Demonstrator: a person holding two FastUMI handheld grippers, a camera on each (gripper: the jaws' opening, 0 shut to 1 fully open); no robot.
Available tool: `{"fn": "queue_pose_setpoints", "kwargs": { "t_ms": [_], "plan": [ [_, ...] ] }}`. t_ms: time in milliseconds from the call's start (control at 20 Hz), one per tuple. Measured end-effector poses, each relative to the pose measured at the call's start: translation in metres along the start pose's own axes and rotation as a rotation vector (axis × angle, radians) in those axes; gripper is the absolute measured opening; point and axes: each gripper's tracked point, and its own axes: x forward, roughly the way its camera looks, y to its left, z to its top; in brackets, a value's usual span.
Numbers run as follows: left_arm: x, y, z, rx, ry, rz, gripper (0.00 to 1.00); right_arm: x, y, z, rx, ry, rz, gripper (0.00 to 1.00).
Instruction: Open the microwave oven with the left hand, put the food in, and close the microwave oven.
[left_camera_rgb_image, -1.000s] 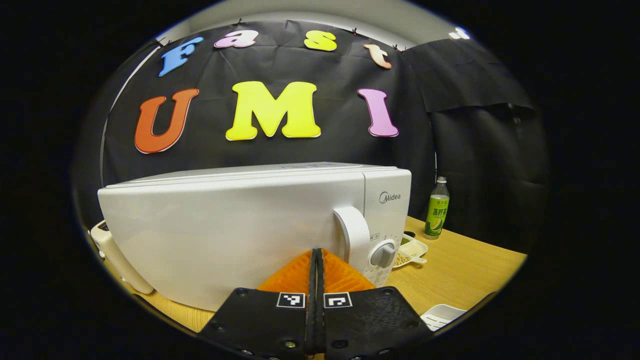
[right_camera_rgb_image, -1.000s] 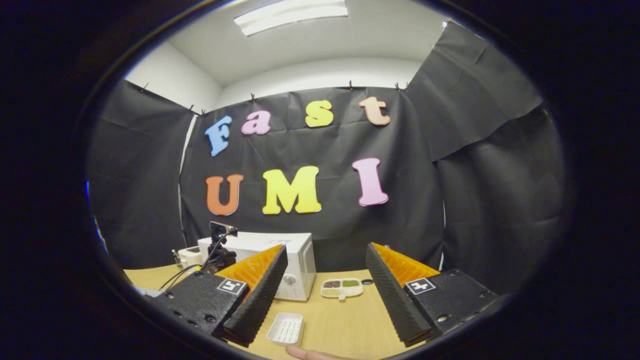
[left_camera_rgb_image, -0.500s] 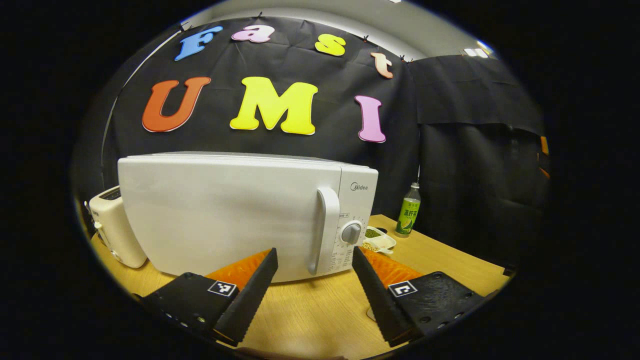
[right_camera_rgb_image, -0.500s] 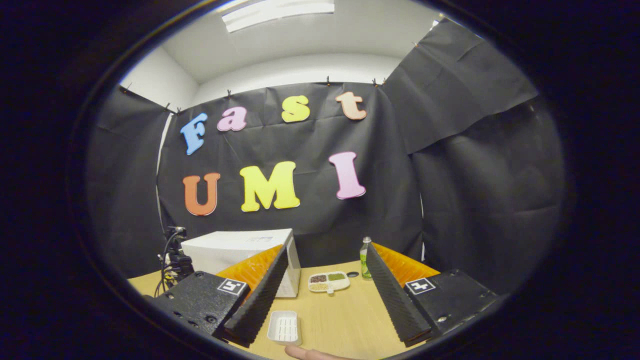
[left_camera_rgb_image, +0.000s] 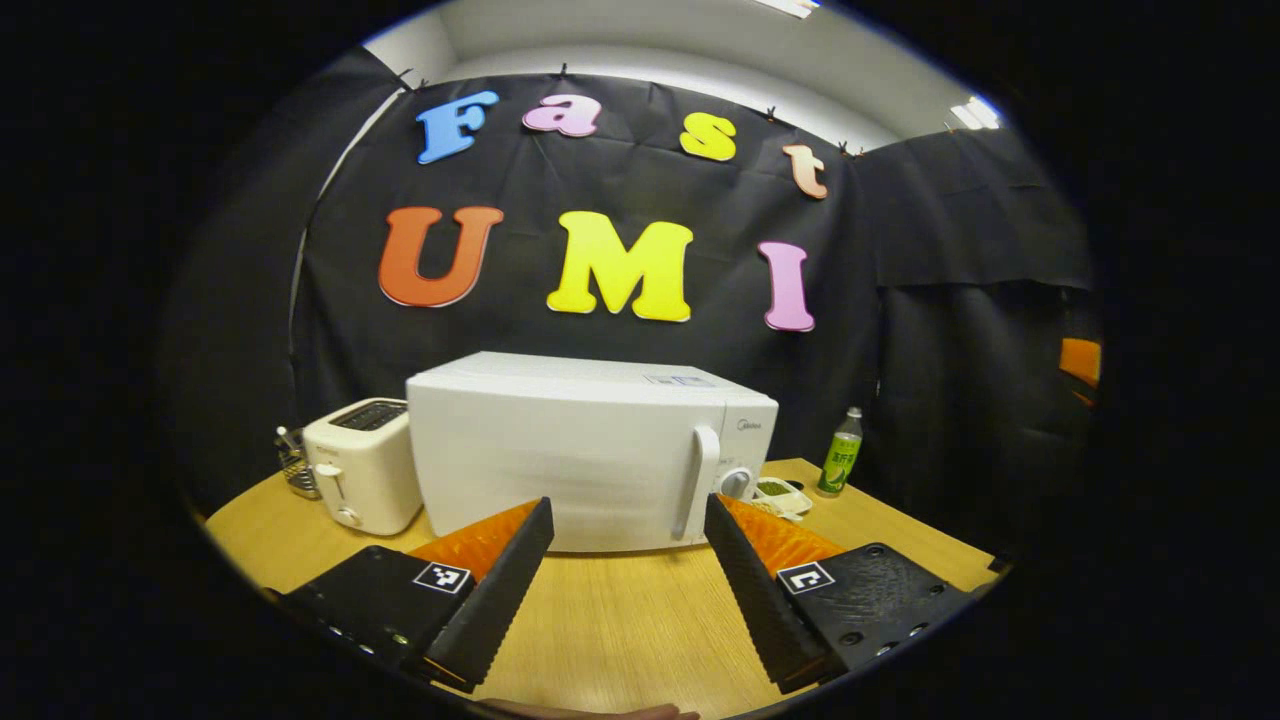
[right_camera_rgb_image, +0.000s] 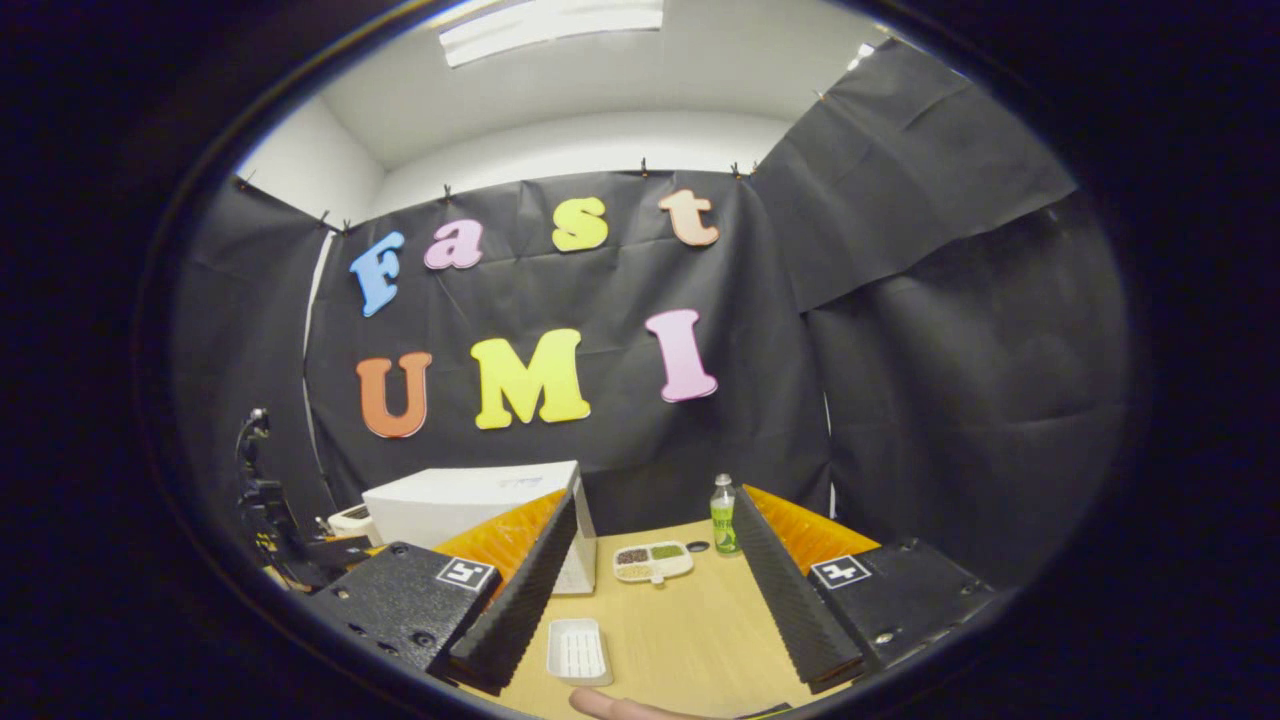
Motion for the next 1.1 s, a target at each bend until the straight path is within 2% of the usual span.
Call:
{"fn": "queue_pose_setpoints", "kwargs": {
  "t_ms": [50,100,150,250,300,350,400,450,500,550,650,800,1000,1050,1100],
  "plan": [
    [-0.011,0.001,0.013,-0.003,-0.002,0.011,0.94,-0.007,0.002,0.005,-0.014,-0.01,0.0,1.0],
    [-0.024,-0.001,0.022,-0.009,0.004,0.004,0.93,-0.012,0.004,0.008,-0.025,-0.013,-0.003,0.91],
    [-0.037,-0.001,0.034,-0.015,0.005,0.001,0.93,-0.018,0.006,0.012,-0.031,-0.014,-0.005,1.0],
    [-0.061,-0.001,0.06,0.011,-0.03,0.004,0.93,-0.03,0.014,0.026,-0.024,-0.03,0.005,1.0],
    [-0.071,0.004,0.074,0.038,-0.05,0.037,0.8,-0.036,0.019,0.033,-0.019,-0.039,0.012,1.0],
    [-0.083,0.011,0.085,0.056,-0.064,0.078,0.93,-0.042,0.021,0.041,-0.012,-0.05,0.016,0.92],
    [-0.096,0.012,0.094,0.06,-0.071,0.101,0.93,-0.047,0.025,0.05,-0.005,-0.063,0.02,1.0],
    [-0.108,0.002,0.104,0.045,-0.081,0.096,0.82,-0.052,0.028,0.061,0.002,-0.083,0.022,1.0],
    [-0.121,-0.008,0.112,0.036,-0.1,0.081,0.84,-0.058,0.031,0.072,0.006,-0.103,0.026,1.0],
    [-0.135,-0.014,0.126,0.045,-0.145,0.072,0.95,-0.062,0.035,0.078,0.002,-0.117,0.033,0.99],
    [-0.157,-0.022,0.149,0.055,-0.216,0.062,0.95,-0.071,0.045,0.086,-0.034,-0.128,0.053,0.99],
    [-0.182,-0.033,0.149,0.035,-0.222,0.045,0.95,-0.082,0.056,0.094,-0.068,-0.139,0.074,0.99],
    [-0.2,-0.029,0.138,0.084,-0.215,0.084,0.95,-0.093,0.057,0.093,-0.098,-0.133,0.083,0.99],
    [-0.203,-0.032,0.136,0.079,-0.219,0.074,0.89,-0.094,0.053,0.092,-0.098,-0.136,0.073,0.99],
    [-0.204,-0.037,0.132,0.069,-0.218,0.055,0.95,-0.096,0.05,0.092,-0.093,-0.146,0.067,0.99]
  ]
}}
